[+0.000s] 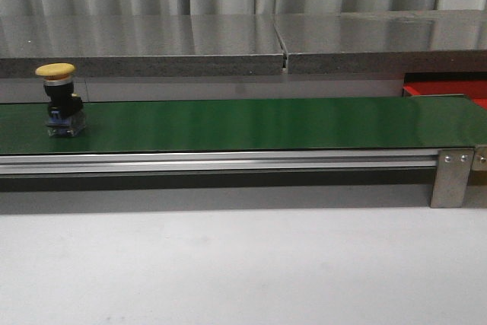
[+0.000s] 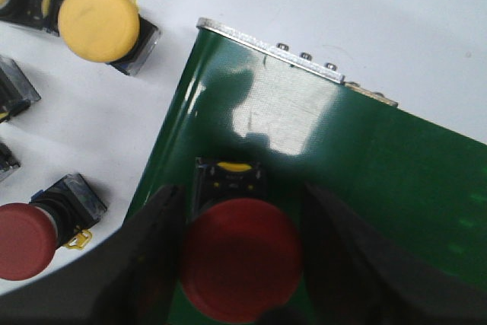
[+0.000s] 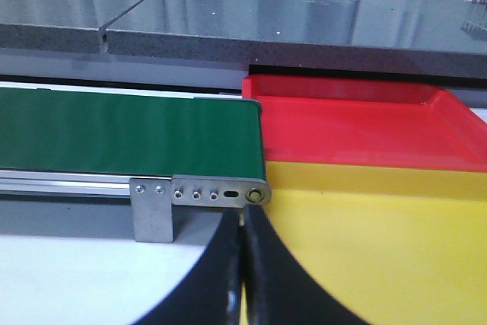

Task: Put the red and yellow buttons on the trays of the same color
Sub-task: 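Grasp a red push button from the pile with the left gripper, then set the red button on the conveyor behind the yellow one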

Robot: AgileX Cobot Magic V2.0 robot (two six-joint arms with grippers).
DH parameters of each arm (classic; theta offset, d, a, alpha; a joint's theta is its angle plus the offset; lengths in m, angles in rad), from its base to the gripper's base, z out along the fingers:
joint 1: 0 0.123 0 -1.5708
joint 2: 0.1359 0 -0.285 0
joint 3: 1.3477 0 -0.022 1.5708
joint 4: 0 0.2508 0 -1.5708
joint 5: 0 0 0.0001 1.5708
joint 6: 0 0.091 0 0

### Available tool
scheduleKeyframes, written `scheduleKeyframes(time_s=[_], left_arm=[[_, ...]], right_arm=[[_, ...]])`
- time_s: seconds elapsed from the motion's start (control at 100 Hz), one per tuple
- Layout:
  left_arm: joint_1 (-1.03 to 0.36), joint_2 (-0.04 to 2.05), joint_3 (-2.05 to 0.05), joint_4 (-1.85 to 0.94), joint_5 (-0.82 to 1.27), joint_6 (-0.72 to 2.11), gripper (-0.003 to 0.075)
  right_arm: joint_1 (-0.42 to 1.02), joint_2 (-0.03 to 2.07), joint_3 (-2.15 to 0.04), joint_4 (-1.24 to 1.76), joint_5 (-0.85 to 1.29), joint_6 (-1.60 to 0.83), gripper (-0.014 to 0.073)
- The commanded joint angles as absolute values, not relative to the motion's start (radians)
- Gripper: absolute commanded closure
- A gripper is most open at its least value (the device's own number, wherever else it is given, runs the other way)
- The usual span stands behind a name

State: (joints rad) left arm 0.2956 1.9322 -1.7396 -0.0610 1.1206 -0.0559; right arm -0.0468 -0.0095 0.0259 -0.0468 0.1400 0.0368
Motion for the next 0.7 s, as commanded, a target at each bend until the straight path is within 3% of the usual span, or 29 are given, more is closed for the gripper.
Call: scheduleKeyframes(time_s=[0.0,0.18,0.24,0.35,0.46,0.51,0.69], left_arm=[[0.289,1.881,-1.762,-0.079,1.092,-0.064,0.0439],[0.289,1.881,-1.765,-0.079,1.087,-0.054,0.0144],[0.289,1.879,-1.765,-0.079,1.076,-0.035,0.0108],[0.274,1.844,-1.765,-0.082,1.024,-0.015,0.0133],[0.225,1.773,-1.765,-0.082,0.976,0.01,0.0209],[0.195,1.741,-1.765,-0.082,0.966,0.02,0.0279],[0.044,1.624,-1.721,-0.082,0.94,0.038,0.0739]], right_arm=[[-0.054,-0.024,0.017,-0.059,0.062,0.034,0.066],[-0.054,-0.024,0.017,-0.059,0.062,0.034,0.066],[-0.054,-0.024,0.017,-0.059,0.062,0.034,0.066],[-0.054,-0.024,0.017,-0.059,0.062,0.034,0.066],[-0.054,-0.024,0.017,-0.059,0.062,0.034,0.066],[-0.054,-0.024,0.017,-0.059,0.062,0.034,0.066],[-0.054,-0.024,0.017,-0.059,0.062,0.034,0.066]])
